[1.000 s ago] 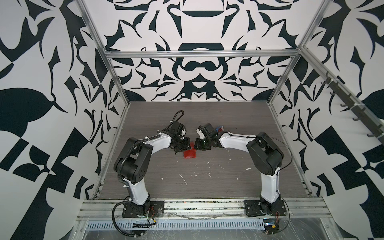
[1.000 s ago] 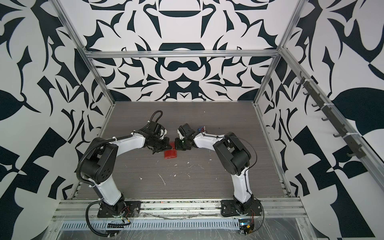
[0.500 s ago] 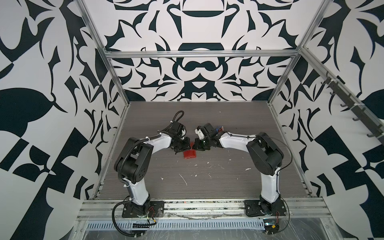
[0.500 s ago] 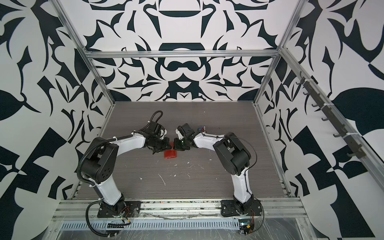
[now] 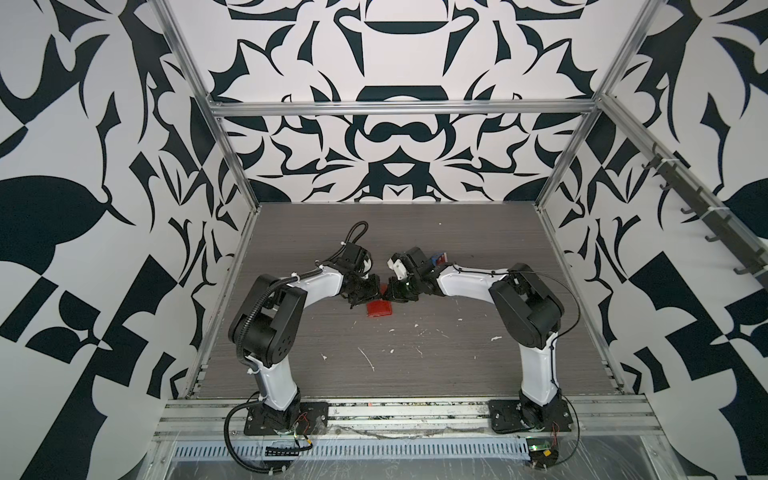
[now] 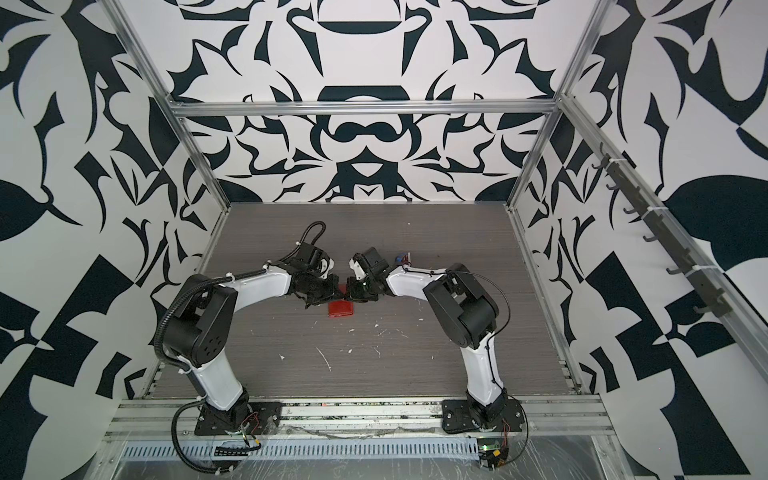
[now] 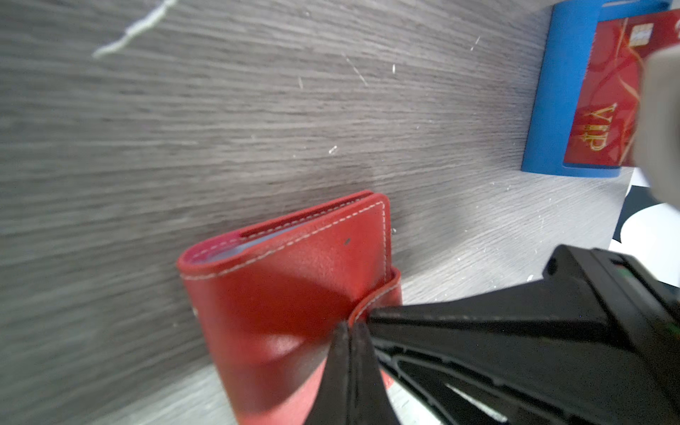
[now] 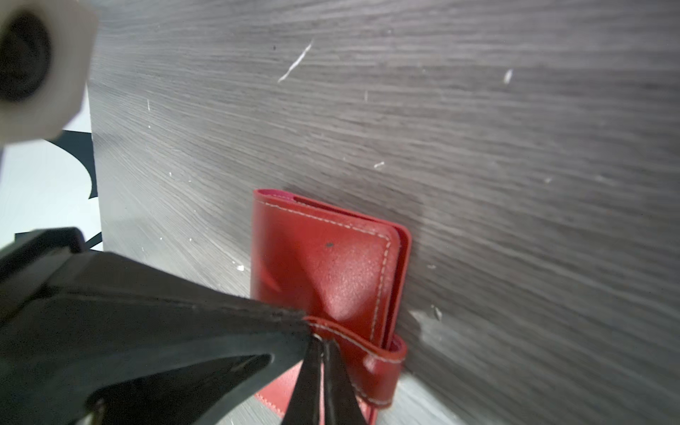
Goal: Insert credit cards into a card holder
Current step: Close the button on the card holder.
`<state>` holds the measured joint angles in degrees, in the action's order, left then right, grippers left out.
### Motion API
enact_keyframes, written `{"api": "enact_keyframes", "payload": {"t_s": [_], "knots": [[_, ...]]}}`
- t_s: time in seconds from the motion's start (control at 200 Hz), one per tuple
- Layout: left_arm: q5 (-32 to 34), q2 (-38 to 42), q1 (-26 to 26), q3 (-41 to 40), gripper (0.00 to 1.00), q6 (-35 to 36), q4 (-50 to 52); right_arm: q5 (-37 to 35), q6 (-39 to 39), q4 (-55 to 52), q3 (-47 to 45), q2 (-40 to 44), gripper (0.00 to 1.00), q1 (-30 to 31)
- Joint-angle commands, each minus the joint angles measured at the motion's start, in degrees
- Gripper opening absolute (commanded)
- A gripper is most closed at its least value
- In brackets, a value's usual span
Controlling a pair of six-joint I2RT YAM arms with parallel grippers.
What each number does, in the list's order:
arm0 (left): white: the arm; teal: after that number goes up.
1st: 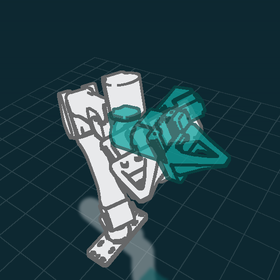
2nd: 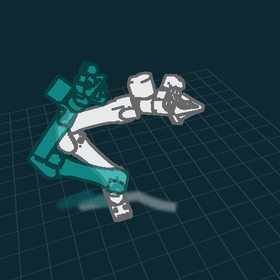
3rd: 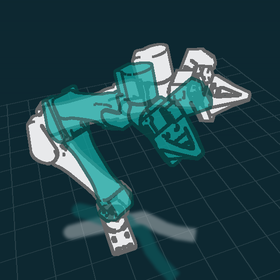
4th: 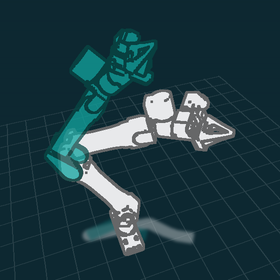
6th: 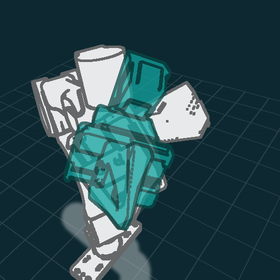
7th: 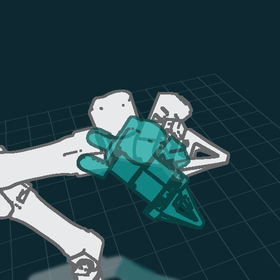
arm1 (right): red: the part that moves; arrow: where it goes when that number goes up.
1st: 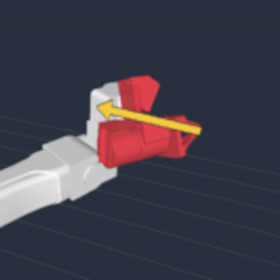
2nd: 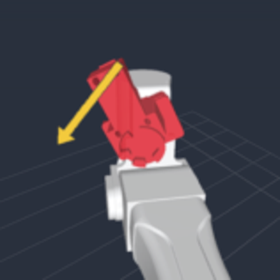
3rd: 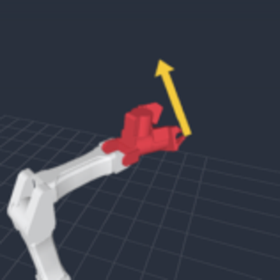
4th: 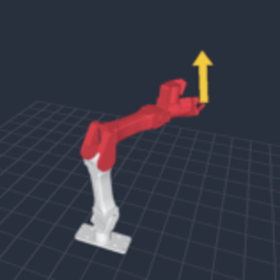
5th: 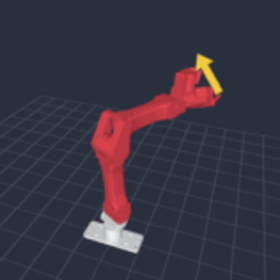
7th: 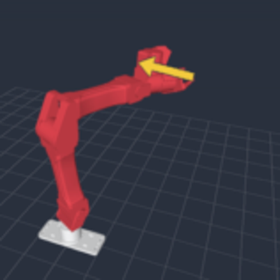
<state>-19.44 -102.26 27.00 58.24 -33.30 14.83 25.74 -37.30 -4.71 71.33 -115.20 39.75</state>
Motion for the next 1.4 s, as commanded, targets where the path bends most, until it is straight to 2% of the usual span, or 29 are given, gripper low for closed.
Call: {"api": "enact_keyframes", "payload": {"t_s": [0.0, 0.32, 0.78, 1.145, 1.215, 1.395], "knots": [[2.04, -2.08, -0.03, 0.30, 0.00, 0.77, 2.54, -0.59, 0.58, -1.15, 1.68, -1.14, 0.09, 0.24], [3.00, -3.46, 0.07, -0.41, 0.00, 2.34, 4.93, -6.60, 4.28, -12.31, 4.99, -3.35, 0.09, 0.33], [6.26, -5.36, 1.38, -0.88, 0.00, 4.97, 9.74, -10.25, 6.52, -19.30, 8.65, -6.20, 0.08, 1.38], [5.60, -2.68, 1.56, 0.38, 0.00, 4.82, 9.96, -10.92, 6.15, -15.70, 6.18, -2.23, 0.08, 1.47], [5.43, -1.55, 1.56, 0.88, 0.00, 4.82, 9.68, -10.80, 6.03, -13.59, 5.09, -0.66, 0.12, 1.47], [5.02, 1.06, 1.60, 2.09, 0.22, 4.65, 8.25, -12.07, 6.16, -10.14, 2.70, 2.64, 0.23, 1.39]]}}
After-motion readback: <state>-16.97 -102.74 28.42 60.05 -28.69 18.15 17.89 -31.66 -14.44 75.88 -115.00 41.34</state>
